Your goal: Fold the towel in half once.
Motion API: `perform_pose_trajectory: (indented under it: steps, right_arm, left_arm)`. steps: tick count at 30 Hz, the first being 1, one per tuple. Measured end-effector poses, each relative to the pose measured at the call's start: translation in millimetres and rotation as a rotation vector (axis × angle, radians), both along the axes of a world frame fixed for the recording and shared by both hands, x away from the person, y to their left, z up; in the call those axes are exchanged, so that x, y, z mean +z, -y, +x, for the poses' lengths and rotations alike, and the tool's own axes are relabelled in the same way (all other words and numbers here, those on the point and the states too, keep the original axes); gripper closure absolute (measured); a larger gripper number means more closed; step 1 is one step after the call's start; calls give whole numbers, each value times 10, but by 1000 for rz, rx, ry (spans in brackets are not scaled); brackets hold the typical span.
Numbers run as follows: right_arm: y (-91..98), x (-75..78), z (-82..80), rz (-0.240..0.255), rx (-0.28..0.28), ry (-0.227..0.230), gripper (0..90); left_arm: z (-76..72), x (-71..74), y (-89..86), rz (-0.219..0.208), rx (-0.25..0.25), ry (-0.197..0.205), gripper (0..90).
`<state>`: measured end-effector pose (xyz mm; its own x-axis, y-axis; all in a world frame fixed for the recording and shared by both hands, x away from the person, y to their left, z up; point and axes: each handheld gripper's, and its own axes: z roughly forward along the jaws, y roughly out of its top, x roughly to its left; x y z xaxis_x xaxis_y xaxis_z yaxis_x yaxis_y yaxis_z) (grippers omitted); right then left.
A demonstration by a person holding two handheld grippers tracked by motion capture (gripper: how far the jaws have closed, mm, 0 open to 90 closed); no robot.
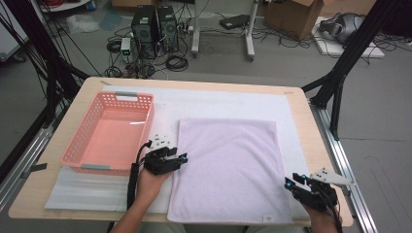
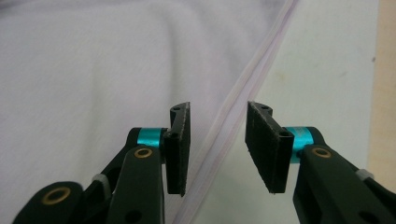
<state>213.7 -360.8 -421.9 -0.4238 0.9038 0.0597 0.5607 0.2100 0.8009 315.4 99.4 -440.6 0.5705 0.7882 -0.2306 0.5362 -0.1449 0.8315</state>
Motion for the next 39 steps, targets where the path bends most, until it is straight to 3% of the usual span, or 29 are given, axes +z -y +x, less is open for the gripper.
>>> perform_pose_trajectory:
  steps: [2, 4, 8, 12, 15, 19, 22, 23, 25, 30, 35, 39]
  right_arm:
    - [15, 13, 140, -9, -5, 8, 613]
    - [39, -9, 331, 4, -27, -7, 633]
    - [48, -110, 664, 48, -52, -65, 661]
    - [-65, -218, 922, 40, -44, -103, 706]
    - [-141, -240, 970, -8, -38, -104, 847]
    - [-141, -191, 948, -91, -100, -99, 876]
    - [-58, -209, 932, -15, -120, -113, 857]
    - [-53, -207, 934, -6, -120, -118, 828]
    - [-47, -198, 959, -7, -117, -105, 679]
    - [2, -163, 1113, 6, -112, -94, 618]
    - [-50, -228, 1223, 4, -94, -128, 651]
    - [-51, -223, 1215, 31, -82, -147, 846]
  left_arm:
    - [68, 22, 18, -40, 3, 35, 506]
    - [154, 49, 48, -28, -11, 29, 505]
    - [275, 103, 110, -46, -1, 50, 507]
    - [385, 149, 130, -37, 8, 47, 513]
    - [449, 169, 145, -34, 17, 41, 514]
    - [529, 168, 183, -22, 20, 28, 539]
    - [572, 126, 187, -19, 38, 23, 551]
    - [590, 102, 184, -15, 47, 16, 551]
    - [631, 46, 170, -9, 52, -4, 551]
    - [695, -40, 150, 42, 88, -15, 551]
    - [729, -94, 142, 99, 149, -37, 526]
    - [735, -113, 138, 117, 163, -41, 543]
